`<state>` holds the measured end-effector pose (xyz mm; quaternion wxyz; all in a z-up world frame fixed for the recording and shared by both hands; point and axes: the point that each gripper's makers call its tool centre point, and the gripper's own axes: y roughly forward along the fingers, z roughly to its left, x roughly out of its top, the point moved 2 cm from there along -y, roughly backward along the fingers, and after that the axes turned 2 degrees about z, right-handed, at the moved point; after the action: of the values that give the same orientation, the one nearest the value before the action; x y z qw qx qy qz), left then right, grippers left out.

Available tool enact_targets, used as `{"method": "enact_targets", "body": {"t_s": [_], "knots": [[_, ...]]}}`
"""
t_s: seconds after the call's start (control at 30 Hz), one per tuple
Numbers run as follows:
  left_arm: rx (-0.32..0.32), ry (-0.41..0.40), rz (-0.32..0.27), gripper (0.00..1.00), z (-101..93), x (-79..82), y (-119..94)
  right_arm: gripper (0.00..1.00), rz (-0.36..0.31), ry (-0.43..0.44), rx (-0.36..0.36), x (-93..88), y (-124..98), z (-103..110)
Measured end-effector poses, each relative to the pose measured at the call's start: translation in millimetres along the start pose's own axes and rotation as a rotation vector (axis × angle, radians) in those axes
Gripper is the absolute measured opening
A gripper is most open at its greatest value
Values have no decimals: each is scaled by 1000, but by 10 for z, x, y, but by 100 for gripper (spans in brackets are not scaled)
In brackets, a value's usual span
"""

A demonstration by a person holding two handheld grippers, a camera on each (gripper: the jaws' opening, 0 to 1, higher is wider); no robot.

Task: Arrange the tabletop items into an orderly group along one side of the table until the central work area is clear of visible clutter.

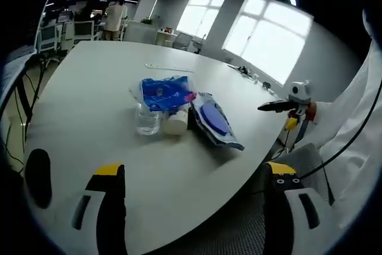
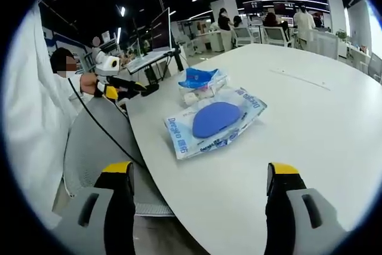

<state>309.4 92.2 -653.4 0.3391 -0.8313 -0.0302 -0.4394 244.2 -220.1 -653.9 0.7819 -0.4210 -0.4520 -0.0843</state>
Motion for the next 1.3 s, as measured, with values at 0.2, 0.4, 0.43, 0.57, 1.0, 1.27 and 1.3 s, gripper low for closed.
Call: {"method": "enact_targets", "body": {"t_s": [0.2, 0.4, 0.43, 0.57, 1.0, 1.27, 1.3], "knots": [[-5, -4, 0, 100, -13, -5, 5, 92, 1, 0, 0, -4, 0, 0], [-7, -3, 1, 100, -18, 2, -2, 92, 8, -1, 0, -4, -4, -11], [-7, -4, 0, 100, -15, 5, -4, 92, 12, -1, 0, -4, -3, -15], [-8, -4, 1, 100, -6, 5, -12, 92, 14, -5, 2, 14, 6, -16], [-11, -4, -1, 100, 13, 28, -5, 92, 18, -21, 7, 88, 31, -44], [-11, -1, 0, 100, 40, 48, 10, 92, 19, -30, 6, 129, 43, -86], [-11, 1, 0, 100, 44, 53, 11, 92, 18, -29, 5, 138, 44, -93]]}}
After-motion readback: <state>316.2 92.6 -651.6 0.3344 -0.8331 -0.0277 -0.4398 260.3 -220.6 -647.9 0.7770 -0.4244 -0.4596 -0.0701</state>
